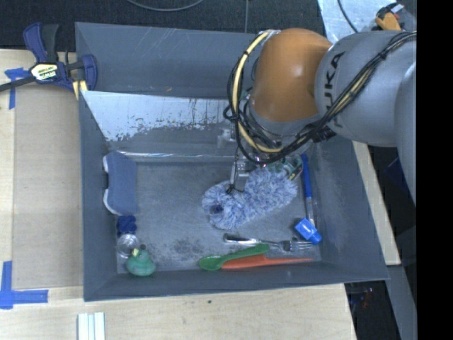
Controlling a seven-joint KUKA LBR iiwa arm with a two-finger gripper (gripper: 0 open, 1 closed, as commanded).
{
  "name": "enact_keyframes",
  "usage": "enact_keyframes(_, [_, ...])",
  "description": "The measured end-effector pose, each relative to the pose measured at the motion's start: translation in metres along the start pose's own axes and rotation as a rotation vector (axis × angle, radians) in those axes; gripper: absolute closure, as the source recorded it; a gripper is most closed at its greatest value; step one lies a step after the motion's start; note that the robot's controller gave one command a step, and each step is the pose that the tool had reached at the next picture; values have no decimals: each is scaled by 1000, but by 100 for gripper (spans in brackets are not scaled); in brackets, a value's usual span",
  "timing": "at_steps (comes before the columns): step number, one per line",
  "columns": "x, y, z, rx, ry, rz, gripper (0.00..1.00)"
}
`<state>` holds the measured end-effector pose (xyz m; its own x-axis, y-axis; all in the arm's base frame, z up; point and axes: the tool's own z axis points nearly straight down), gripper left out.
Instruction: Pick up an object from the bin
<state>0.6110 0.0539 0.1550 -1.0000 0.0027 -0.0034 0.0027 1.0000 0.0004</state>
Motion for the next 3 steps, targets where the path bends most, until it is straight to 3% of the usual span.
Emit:
enact_keyframes(1, [0, 0, 0, 0, 0, 0, 0])
enact_keyframes(2, [71, 29, 50, 0, 1, -183, 0])
enact_keyframes(3, [84, 30, 56, -1, 5, -162, 0])
